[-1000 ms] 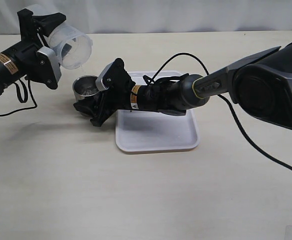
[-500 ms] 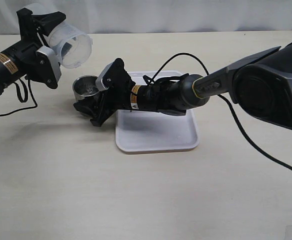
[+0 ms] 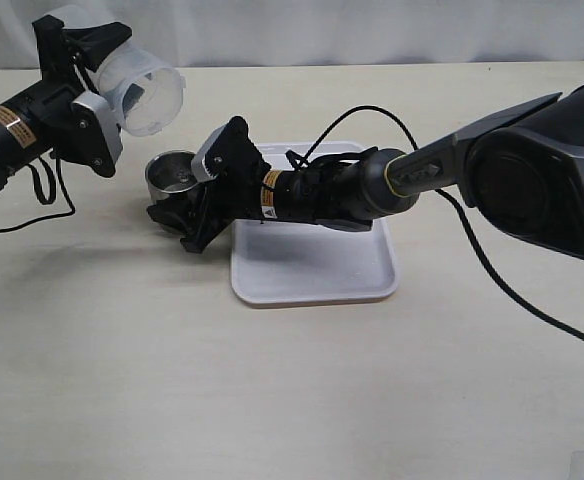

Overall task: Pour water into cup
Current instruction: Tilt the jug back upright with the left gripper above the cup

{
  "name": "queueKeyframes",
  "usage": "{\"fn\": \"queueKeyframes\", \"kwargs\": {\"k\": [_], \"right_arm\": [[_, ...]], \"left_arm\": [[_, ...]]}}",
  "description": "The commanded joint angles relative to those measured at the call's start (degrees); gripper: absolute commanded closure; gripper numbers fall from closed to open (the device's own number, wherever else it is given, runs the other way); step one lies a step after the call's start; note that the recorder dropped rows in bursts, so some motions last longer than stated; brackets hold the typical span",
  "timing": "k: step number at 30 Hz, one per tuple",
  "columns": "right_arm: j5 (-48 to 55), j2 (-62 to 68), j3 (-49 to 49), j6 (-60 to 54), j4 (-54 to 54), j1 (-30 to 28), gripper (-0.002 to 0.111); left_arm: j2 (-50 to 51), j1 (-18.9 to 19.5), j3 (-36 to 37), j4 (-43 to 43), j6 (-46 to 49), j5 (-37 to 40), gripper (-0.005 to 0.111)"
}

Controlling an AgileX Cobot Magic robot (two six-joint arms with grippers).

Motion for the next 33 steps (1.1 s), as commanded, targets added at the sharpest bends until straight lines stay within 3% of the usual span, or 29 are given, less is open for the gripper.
{"fn": "queueKeyframes", "kwargs": {"k": [1, 6, 33], "right_arm": [[2.8, 0.2, 0.2, 0.1, -0.8, -0.3, 0.104], [2.8, 0.2, 0.2, 0.1, -0.8, -0.3, 0.104], [2.8, 0.2, 0.2, 0.1, -0.8, -0.3, 0.104]], "left_arm": [[-0.4, -0.1, -0.3, 2.5, -0.2, -1.9, 0.107], [-0.4, -0.1, -0.3, 7.3, 1.6, -1.9, 0.107], [-0.4, -0.1, -0.3, 7.1, 11.2, -1.9, 0.107]]}}
